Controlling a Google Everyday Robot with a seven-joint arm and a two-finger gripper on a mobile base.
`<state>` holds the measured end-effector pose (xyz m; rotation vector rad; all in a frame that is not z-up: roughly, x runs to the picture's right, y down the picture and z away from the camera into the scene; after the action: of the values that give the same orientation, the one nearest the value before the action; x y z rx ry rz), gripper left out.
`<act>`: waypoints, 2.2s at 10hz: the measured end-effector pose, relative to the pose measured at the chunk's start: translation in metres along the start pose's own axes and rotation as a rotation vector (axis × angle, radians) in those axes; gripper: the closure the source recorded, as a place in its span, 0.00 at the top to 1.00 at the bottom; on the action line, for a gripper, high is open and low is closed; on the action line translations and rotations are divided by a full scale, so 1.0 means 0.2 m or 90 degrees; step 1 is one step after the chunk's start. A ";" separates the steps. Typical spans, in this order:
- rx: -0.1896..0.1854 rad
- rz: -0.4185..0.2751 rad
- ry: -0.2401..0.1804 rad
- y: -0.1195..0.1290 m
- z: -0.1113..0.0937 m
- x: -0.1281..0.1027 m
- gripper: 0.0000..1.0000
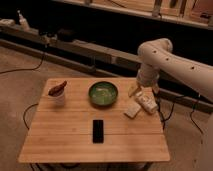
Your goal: Move the arm in a circular motion
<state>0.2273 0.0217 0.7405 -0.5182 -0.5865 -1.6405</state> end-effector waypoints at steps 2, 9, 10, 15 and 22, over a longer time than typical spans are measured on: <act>-0.009 0.003 0.017 0.14 0.00 0.14 0.80; -0.022 -0.095 0.064 -0.13 0.14 0.71 0.80; -0.028 -0.119 0.066 -0.24 0.15 0.76 0.80; 0.027 -0.302 0.051 -0.83 0.13 0.56 0.80; 0.101 -0.417 -0.091 -0.81 0.21 -0.11 0.80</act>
<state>0.0701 0.0834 0.7453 -0.3421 -1.0624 -2.1546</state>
